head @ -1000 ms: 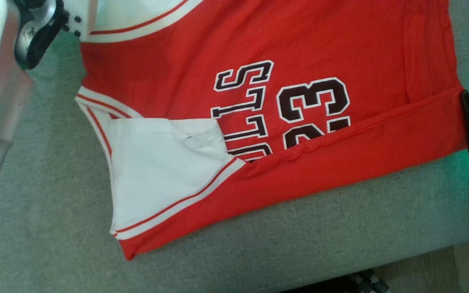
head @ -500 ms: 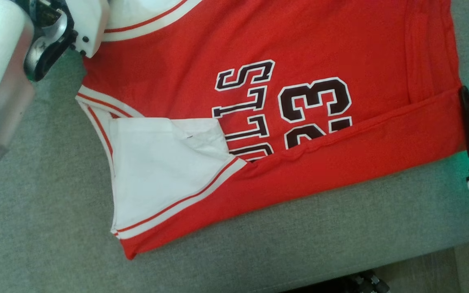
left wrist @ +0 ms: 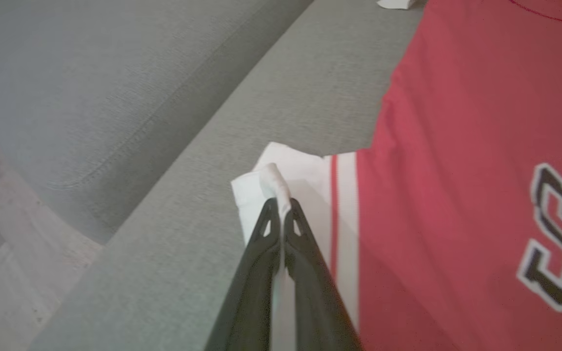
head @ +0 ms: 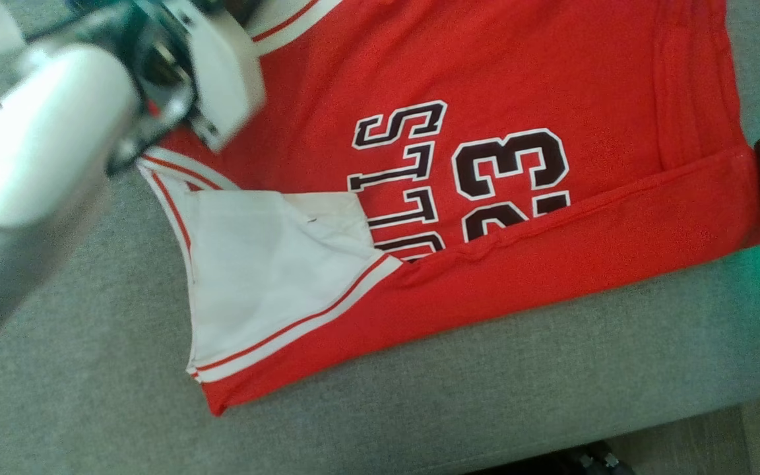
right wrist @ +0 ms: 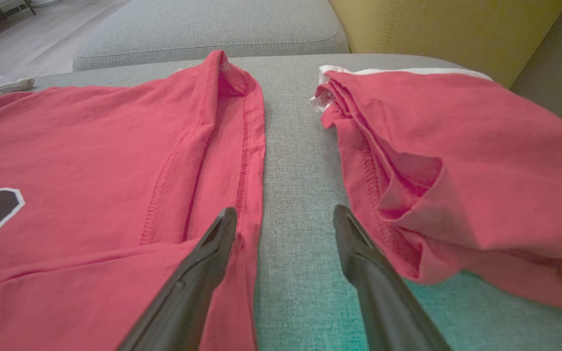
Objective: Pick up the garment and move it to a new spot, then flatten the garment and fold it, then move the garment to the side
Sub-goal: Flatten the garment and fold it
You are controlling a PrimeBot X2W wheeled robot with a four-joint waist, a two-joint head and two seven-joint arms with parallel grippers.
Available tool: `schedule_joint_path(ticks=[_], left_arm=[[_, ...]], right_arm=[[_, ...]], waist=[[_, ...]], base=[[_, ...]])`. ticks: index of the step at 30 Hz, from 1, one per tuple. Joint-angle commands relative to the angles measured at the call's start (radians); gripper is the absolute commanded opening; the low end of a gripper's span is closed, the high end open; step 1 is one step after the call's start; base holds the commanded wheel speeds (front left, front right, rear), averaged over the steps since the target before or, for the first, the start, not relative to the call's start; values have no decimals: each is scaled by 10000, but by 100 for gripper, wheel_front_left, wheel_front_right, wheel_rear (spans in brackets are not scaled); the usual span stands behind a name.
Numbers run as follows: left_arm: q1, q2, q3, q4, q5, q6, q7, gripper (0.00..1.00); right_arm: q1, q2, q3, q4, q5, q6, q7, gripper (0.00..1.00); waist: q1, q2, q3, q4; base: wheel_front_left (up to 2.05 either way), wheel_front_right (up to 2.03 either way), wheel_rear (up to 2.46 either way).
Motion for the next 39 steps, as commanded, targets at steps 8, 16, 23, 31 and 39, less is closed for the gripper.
schedule_joint_path(ticks=[8, 16, 23, 31, 39], left_arm=[[324, 801, 567, -2455, -977, 448, 1032, 100], [266, 893, 704, -2867, -1265, 659, 1392, 100], [413, 639, 371, -2515, -1156, 670, 1441, 100], [381, 532, 203, -1995, -1022, 641, 1328, 0], [-119, 734, 378, -1851, -456, 709, 683, 0]], right_arm=[[441, -221, -202, -267, -115, -7, 50, 100], [446, -210, -176, -322, -167, -7, 95, 100], [367, -151, -21, -296, -122, -7, 48, 100], [298, -188, 68, -215, -64, -7, -44, 100], [-461, -691, 259, -545, 217, -7, 209, 100]], waist=[[1, 0, -75, 257], [1, 0, -69, 279], [1, 0, -28, 143], [1, 0, 26, 64], [1, 0, -21, 190]], base=[[0, 0, 0], [0, 0, 0], [0, 0, 0], [0, 0, 0], [0, 0, 0]])
